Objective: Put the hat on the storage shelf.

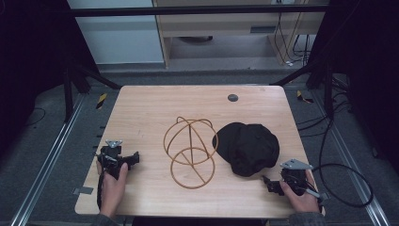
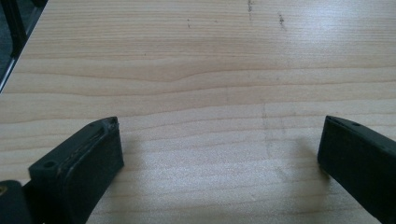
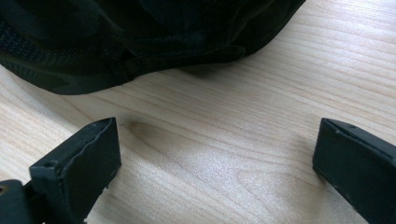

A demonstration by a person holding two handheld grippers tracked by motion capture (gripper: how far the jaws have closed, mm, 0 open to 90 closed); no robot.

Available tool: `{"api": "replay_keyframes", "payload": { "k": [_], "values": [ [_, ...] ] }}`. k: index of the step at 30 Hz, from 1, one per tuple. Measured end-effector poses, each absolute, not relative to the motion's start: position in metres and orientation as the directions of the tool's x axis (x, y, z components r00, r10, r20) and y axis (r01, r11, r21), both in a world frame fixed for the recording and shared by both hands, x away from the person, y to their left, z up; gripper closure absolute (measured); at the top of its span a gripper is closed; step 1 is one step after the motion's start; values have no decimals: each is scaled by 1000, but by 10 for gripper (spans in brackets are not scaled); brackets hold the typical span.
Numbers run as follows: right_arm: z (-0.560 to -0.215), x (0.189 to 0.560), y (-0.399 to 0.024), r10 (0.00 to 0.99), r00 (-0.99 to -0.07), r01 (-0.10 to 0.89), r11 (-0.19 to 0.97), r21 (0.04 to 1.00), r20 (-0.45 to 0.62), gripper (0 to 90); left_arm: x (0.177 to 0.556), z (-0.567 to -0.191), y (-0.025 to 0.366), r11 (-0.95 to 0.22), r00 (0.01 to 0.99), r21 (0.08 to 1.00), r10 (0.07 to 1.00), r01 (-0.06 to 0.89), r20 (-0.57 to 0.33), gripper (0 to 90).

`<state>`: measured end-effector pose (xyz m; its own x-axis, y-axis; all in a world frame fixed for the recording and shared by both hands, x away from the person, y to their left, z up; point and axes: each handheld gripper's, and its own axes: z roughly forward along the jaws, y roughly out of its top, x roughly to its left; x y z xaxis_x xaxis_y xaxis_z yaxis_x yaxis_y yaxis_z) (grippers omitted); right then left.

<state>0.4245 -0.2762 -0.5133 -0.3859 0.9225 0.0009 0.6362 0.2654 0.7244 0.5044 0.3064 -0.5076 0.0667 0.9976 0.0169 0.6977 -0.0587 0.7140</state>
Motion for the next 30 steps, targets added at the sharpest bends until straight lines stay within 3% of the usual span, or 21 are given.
{"api": "replay_keyframes", "payload": {
  "k": [4, 7, 10, 20, 30],
  "values": [
    [-513, 424, -276, 924, -383, 639, 261, 724, 4, 10, 506, -508, 307, -68, 81, 714, 997, 697, 15, 0],
    [-508, 426, -277, 919, -393, 659, 264, 704, 24, 81, 506, -507, 308, -76, 93, 712, 996, 698, 15, 0],
    [-496, 425, -275, 909, -415, 660, 276, 699, 33, 63, 505, -507, 308, -84, 103, 712, 995, 697, 16, 0],
    [-426, 414, -272, 857, -510, 595, 409, 691, -68, 70, 503, -508, 308, -88, 109, 713, 994, 696, 17, 0],
    [-373, 439, -264, 836, -539, 574, 455, 681, -104, 93, 502, -508, 306, -90, 111, 713, 994, 696, 16, 0]
  ]
}}
